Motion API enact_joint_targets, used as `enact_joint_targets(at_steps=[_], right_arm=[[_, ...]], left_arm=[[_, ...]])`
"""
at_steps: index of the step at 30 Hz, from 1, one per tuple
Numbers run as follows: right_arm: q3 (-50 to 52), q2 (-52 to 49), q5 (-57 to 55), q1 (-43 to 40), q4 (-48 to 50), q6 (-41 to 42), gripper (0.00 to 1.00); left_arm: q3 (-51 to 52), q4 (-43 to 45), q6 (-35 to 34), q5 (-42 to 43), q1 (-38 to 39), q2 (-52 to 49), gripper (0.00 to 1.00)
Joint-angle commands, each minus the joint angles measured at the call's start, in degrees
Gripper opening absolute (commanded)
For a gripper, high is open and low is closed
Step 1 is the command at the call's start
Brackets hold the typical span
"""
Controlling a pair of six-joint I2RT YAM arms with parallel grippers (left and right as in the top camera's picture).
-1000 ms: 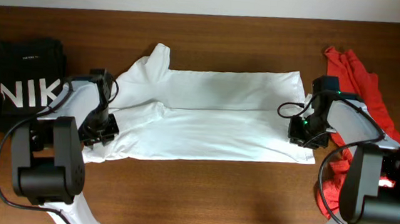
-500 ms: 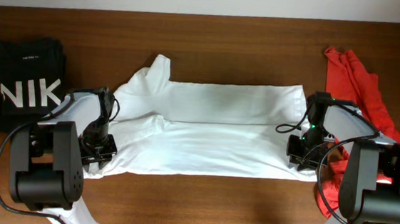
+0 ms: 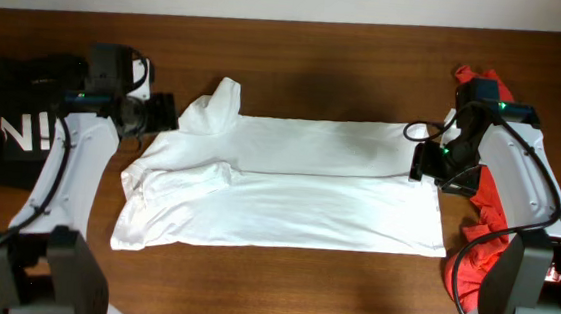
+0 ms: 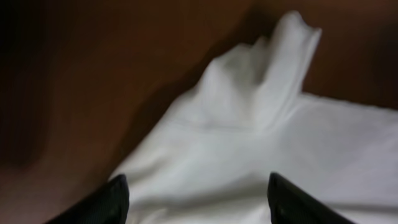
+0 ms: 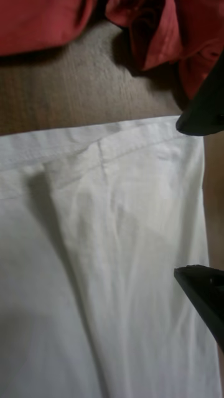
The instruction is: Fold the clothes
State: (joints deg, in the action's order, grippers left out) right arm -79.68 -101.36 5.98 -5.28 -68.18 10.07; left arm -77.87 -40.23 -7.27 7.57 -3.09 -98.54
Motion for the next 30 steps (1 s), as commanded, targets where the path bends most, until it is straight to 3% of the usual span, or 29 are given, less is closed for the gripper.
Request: enact_joint_targets(at_steps=[1, 8, 17, 22, 27, 30], right_arm=[[-0.63, 0.63, 1.38, -0.37, -0.52, -1.09, 0.7], [-0.63, 0.63, 1.36, -0.37, -0.42, -1.07, 0.7], [-0.63, 0.61, 1.33, -0.37, 0.68, -1.07, 0.7], [-0.63, 0.61, 1.33, -0.37, 1.18, -1.07, 0.7], [-0.63, 0.61, 1.33, -0.37, 1.97, -1.05, 0.7], [-0.63, 0.61, 1.33, -0.37, 1.97, -1.05, 0.7]], left_arm=[[-5.86, 4.63, 4.87, 6.19, -0.28, -8.94, 0.71], [-14.95, 9.6, 5.64, 9.73, 0.5, -23.63, 0.67], [-14.93, 12.5, 5.62, 11.1, 3.85, -27.15, 0.66], [-14.88, 10.84, 5.64, 9.57, 3.85, -27.19, 0.44], [-14.86, 9.57, 5.64, 9.55, 4.46, -27.96, 0.3], [-14.86, 9.53, 5.62, 9.57, 4.94, -28.44, 0.27]])
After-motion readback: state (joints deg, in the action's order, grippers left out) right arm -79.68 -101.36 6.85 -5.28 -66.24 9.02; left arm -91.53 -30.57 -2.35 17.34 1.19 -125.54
